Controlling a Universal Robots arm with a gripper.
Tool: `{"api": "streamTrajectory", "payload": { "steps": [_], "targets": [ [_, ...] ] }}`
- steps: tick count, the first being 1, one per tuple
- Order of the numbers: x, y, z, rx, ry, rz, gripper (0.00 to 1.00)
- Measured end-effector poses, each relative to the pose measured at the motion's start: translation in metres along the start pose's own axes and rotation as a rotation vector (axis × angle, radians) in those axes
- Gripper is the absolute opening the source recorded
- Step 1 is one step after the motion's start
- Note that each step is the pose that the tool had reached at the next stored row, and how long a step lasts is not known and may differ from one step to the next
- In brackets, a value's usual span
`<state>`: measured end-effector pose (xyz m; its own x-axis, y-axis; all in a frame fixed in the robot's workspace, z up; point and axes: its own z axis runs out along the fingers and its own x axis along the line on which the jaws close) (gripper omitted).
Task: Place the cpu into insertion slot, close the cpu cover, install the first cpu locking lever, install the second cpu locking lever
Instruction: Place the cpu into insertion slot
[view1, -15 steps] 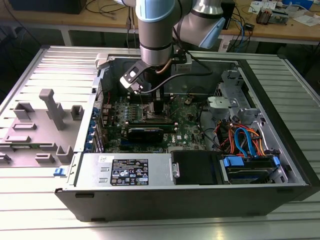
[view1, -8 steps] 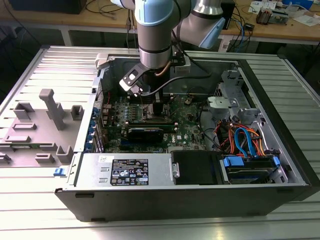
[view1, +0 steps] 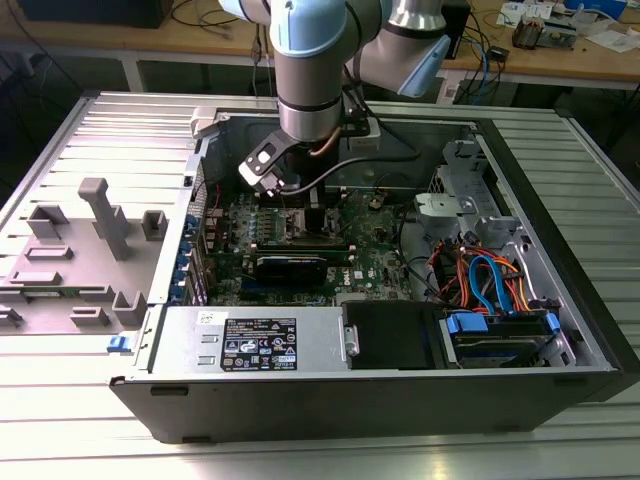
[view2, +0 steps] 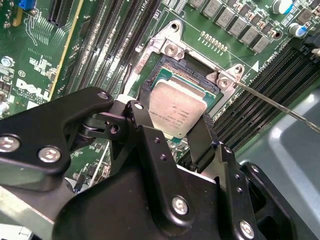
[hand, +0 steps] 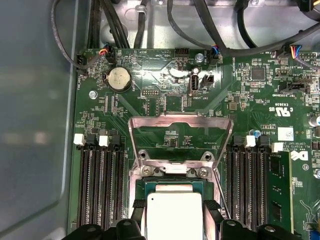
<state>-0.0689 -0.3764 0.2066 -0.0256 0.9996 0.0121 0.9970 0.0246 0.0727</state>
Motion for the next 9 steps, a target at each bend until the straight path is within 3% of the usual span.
{"api": "streamTrajectory", "payload": {
  "steps": [9],
  "targets": [
    [-0.0002,-0.0015,0.0039,0.0005,-0.0004,0.004,0.54]
  ]
}}
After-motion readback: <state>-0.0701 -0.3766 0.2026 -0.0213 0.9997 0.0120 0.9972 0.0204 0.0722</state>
